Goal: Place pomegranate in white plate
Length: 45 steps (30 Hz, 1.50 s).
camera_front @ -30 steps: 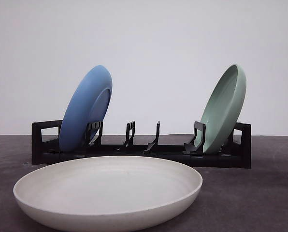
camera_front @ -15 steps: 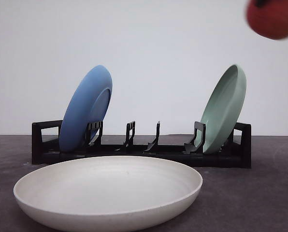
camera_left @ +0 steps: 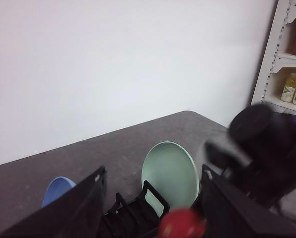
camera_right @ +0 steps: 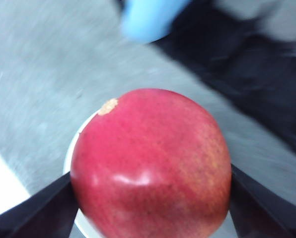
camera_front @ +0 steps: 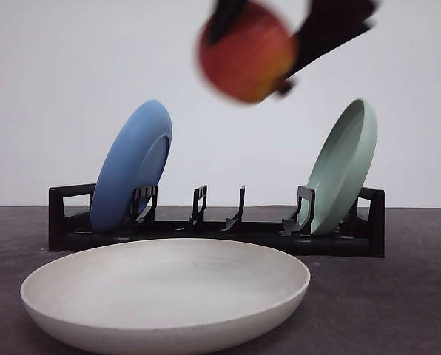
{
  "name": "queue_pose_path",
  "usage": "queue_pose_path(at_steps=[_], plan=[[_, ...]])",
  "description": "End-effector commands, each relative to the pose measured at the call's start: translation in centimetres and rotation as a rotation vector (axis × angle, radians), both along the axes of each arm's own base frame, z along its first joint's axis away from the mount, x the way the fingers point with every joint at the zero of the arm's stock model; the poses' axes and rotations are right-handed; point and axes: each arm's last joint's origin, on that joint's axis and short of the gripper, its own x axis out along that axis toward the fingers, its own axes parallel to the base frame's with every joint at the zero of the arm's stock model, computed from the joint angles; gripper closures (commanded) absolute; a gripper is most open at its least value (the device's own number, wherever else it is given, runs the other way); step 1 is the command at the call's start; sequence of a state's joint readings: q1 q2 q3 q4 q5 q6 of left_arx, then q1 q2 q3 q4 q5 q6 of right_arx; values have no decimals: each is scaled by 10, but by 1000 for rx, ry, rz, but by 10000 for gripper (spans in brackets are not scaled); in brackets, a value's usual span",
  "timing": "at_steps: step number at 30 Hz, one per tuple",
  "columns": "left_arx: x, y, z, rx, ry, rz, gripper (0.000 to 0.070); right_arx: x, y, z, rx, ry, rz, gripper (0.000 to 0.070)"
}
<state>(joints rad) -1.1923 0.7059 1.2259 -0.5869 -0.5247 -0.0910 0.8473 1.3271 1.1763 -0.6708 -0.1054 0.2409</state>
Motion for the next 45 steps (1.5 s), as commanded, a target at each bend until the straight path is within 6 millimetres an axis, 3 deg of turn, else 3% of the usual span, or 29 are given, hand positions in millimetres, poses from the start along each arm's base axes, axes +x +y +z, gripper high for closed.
queue_pose_path(at_steps=[1, 9, 20, 31, 35, 41, 45], plan=[[-1, 0, 4, -13, -9, -7, 340, 2, 17, -5, 8, 2, 26, 378], [-1, 0, 5, -13, -9, -7, 340, 7, 58, -56, -134, 63, 90, 378], [-1, 0, 4, -12, -8, -7, 340, 15, 76, -101, -265, 116, 95, 376], [-1, 0, 4, -12, -9, -7, 340, 16, 76, -107, -286, 133, 94, 349], [-1, 0, 4, -12, -8, -7, 340, 15, 75, -107, -300, 143, 94, 257], [-1, 0, 4, -13, -8, -7, 340, 14, 74, -108, -311, 151, 95, 239], [-1, 0, 4, -13, -8, -7, 340, 13, 73, -109, -322, 160, 95, 178]])
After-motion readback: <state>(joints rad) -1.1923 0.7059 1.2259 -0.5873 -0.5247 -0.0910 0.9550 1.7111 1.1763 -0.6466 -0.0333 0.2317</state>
